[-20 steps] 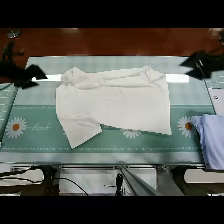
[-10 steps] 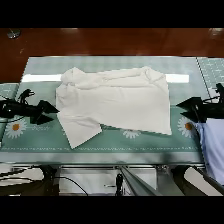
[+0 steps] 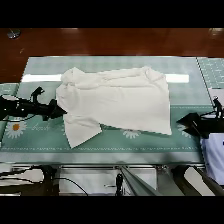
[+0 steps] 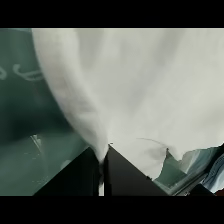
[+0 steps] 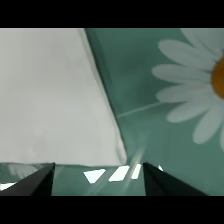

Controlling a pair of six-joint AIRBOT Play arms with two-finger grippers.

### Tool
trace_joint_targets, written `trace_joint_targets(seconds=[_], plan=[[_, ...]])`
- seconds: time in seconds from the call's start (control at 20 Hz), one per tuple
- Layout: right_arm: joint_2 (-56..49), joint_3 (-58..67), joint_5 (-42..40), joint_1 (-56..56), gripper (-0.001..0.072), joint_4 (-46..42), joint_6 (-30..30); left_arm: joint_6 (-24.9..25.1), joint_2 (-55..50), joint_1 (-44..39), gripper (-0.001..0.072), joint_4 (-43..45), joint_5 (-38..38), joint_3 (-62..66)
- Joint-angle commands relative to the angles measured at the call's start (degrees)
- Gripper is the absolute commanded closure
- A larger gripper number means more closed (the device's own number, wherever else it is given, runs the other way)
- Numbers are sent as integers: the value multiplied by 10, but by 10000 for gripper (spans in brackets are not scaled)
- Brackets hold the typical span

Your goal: Fold the shirts.

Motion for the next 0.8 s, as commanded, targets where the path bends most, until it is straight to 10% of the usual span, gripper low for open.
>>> trace_joint_targets(seconds=[0.0, 0.65, 0.7, 0.75], plan=[[2, -24, 22, -3, 81, -73, 43, 15, -1, -5, 673, -8, -21, 12], [-122, -44, -144, 158, 96, 115, 5, 24, 0, -33, 673, -9, -26, 13], [-130, -34, -153, 173, 172, 120, 5, 24, 0, -36, 673, -9, -28, 13], [-135, -18, -156, 188, 423, 120, 5, 24, 2, -39, 674, -8, -28, 13]])
